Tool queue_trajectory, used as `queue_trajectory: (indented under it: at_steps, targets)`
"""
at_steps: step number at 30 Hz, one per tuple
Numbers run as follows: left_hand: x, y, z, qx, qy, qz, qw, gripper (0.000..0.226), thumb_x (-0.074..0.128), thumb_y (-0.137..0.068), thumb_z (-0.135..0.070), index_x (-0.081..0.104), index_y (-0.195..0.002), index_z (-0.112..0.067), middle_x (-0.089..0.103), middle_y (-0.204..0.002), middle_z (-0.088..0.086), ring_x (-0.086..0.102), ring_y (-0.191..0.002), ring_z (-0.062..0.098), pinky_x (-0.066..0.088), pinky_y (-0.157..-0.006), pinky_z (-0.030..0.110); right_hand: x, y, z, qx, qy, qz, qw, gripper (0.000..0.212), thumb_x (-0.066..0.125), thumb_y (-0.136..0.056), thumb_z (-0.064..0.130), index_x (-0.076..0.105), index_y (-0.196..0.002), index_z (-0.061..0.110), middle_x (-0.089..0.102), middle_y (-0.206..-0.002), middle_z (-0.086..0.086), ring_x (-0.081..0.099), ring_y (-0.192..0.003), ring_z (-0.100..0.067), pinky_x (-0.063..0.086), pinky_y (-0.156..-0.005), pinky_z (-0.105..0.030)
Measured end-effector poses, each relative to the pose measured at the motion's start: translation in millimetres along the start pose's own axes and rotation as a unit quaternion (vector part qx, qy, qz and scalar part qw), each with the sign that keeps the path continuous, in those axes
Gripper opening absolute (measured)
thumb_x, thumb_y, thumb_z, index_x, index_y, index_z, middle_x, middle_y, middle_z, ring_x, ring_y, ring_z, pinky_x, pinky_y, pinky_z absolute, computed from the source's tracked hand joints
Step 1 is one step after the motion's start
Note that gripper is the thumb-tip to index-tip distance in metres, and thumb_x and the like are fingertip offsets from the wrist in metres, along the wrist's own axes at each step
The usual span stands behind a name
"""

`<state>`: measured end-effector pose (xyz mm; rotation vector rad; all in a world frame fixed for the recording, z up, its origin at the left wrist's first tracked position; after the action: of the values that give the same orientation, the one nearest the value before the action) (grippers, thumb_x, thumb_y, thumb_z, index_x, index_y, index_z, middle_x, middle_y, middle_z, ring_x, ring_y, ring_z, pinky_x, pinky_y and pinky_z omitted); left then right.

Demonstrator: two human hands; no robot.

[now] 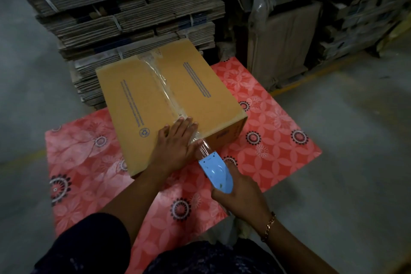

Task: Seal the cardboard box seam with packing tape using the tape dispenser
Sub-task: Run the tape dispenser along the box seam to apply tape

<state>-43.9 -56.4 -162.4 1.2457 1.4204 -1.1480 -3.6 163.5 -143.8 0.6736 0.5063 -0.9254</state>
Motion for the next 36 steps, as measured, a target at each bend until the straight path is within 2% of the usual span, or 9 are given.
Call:
queue_trajectory:
  at_steps: [9, 12, 14, 18, 21, 25, 30, 34, 36]
  targets:
    - [2.0, -7.8, -1.4, 0.01, -0.036, 0.007, 0.999, 0.068, 0.028, -0.097, -0.066, 0.05, -0.145, -0.024, 0.048, -0.156, 0.003, 0.042, -0.143, 0.025, 0.034, -0.101, 0.051, -10.3, -23.6, 9.9, 0.028, 0.094, 0.034, 0.995, 0.062, 0.067, -0.081, 0.067, 0.055, -0.129, 0.029, 0.074, -0.106, -0.003, 0.071, -0.096, -0.027, 0.043, -0.067, -0.03]
    - [2.9, -6.6, -1.5, 0.009, -0.051, -0.005, 0.999, 0.068, 0.031, -0.096, -0.067, 0.052, -0.143, -0.022, 0.05, -0.154, 0.004, 0.045, -0.141, 0.027, 0.034, -0.1, 0.051, -12.8, -36.0, 18.4, 0.04, 0.09, 0.072, 0.992, 0.03, 0.071, -0.081, 0.059, 0.058, -0.087, 0.033, 0.066, -0.09, -0.001, 0.065, -0.084, -0.024, 0.038, -0.059, -0.031]
    - [2.6, -5.5, -2.8, 0.017, -0.067, -0.016, 0.997, 0.067, 0.032, -0.097, -0.065, 0.053, -0.142, -0.02, 0.051, -0.153, 0.006, 0.047, -0.139, 0.028, 0.036, -0.098, 0.052, -10.8, -52.2, 23.4, 0.052, 0.096, 0.086, 0.99, 0.035, 0.073, -0.08, 0.057, 0.051, -0.071, 0.031, 0.061, -0.083, 0.001, 0.062, -0.08, -0.023, 0.034, -0.053, -0.031]
    - [4.4, -5.9, -4.5, 0.033, -0.103, -0.024, 0.994, 0.065, 0.035, -0.099, -0.063, 0.054, -0.14, -0.016, 0.055, -0.149, 0.009, 0.051, -0.135, 0.032, 0.041, -0.095, 0.053, -0.4, -73.6, 18.0, 0.087, 0.139, 0.174, 0.971, 0.026, 0.074, -0.079, 0.049, 0.073, -0.078, 0.023, 0.066, -0.08, 0.0, 0.064, -0.078, -0.022, 0.045, -0.064, -0.027]
    - [8.1, -6.9, -6.9, 0.054, -0.133, -0.043, 0.989, 0.064, 0.038, -0.101, -0.063, 0.054, -0.138, -0.014, 0.057, -0.147, 0.01, 0.054, -0.133, 0.033, 0.045, -0.092, 0.053, 18.4, -55.4, -30.1, 0.143, 0.191, 0.26, 0.936, 0.04, 0.073, -0.074, 0.058, 0.08, -0.086, 0.02, 0.067, -0.08, -0.003, 0.066, -0.077, -0.023, 0.047, -0.06, -0.024]
    - [11.5, -7.6, -8.4, 0.067, -0.163, -0.041, 0.984, 0.065, 0.041, -0.1, -0.063, 0.051, -0.14, -0.013, 0.055, -0.149, 0.013, 0.053, -0.133, 0.035, 0.043, -0.091, 0.053, 21.7, -41.4, -70.0, 0.158, 0.11, 0.198, 0.961, 0.07, 0.074, -0.063, 0.07, 0.071, -0.107, 0.016, 0.069, -0.098, -0.003, 0.065, -0.086, -0.023, 0.039, -0.056, -0.027]
    - [11.5, -8.8, -5.9, 0.063, -0.164, -0.014, 0.984, 0.069, 0.043, -0.097, -0.063, 0.047, -0.144, -0.012, 0.05, -0.152, 0.014, 0.049, -0.136, 0.036, 0.041, -0.092, 0.054, 12.7, -34.1, -56.4, 0.123, 0.023, 0.155, 0.98, 0.049, 0.08, -0.074, 0.06, 0.075, -0.108, 0.026, 0.076, -0.099, 0.004, 0.07, -0.086, -0.014, 0.046, -0.064, -0.025]
    - [10.1, -8.4, -6.0, 0.062, -0.163, 0.005, 0.985, 0.07, 0.038, -0.098, -0.063, 0.044, -0.145, -0.012, 0.048, -0.153, 0.015, 0.047, -0.137, 0.037, 0.04, -0.092, 0.054, -0.1, -20.6, -51.8, 0.127, -0.049, 0.122, 0.983, 0.022, 0.081, -0.076, 0.052, 0.071, -0.083, 0.034, 0.072, -0.066, 0.014, 0.064, -0.058, 0.006, 0.041, -0.053, -0.013]
    - [10.2, -8.1, -5.6, 0.062, -0.157, 0.015, 0.985, 0.072, 0.038, -0.096, -0.062, 0.044, -0.145, -0.011, 0.047, -0.153, 0.016, 0.047, -0.136, 0.038, 0.041, -0.092, 0.054, -6.3, -13.3, -49.1, 0.123, -0.088, 0.115, 0.982, 0.018, 0.082, -0.078, 0.048, 0.071, -0.081, 0.035, 0.072, -0.064, 0.015, 0.063, -0.053, 0.009, 0.04, -0.05, -0.008]
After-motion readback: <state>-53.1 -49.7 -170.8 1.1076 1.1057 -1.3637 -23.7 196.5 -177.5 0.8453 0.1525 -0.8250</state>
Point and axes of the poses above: each hand's wrist, its own y-axis away from the middle knuckle, its own x-axis out of the palm, z = x × y, the point moved 6 cm from there along -y, towards the middle knuckle
